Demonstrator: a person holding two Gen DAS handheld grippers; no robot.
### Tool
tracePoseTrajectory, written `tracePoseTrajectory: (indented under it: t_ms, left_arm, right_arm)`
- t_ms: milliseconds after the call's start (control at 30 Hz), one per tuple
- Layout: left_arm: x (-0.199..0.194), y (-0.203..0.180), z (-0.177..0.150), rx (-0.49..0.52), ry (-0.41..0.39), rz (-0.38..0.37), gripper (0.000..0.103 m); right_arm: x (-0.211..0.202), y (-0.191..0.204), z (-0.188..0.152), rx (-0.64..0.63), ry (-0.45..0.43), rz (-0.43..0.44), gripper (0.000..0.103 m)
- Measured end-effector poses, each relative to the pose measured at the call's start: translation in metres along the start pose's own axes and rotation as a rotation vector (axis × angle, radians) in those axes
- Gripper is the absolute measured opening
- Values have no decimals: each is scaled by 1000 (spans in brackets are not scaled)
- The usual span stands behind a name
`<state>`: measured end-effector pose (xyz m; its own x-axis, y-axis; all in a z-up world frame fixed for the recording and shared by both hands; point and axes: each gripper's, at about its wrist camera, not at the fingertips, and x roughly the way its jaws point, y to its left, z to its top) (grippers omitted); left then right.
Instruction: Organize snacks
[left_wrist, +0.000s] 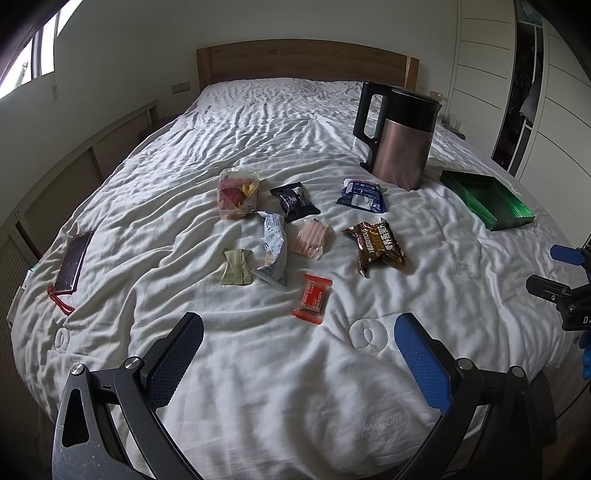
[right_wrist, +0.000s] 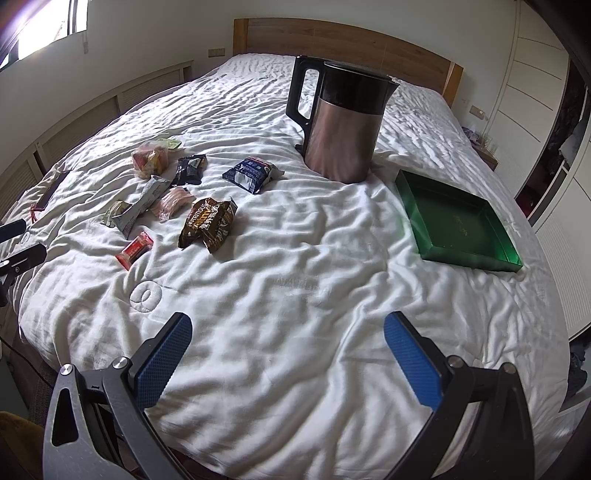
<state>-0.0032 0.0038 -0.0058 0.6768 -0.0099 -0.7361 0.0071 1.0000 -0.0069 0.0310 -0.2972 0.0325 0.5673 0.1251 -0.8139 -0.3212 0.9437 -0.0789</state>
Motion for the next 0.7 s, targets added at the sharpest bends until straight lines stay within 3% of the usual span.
tracePoseTrajectory:
  t_ms: [700]
  left_arm:
    - [2, 3, -7, -7, 9, -4, 102]
  right_arm:
    - [1, 2, 0, -3, -2, -3, 103]
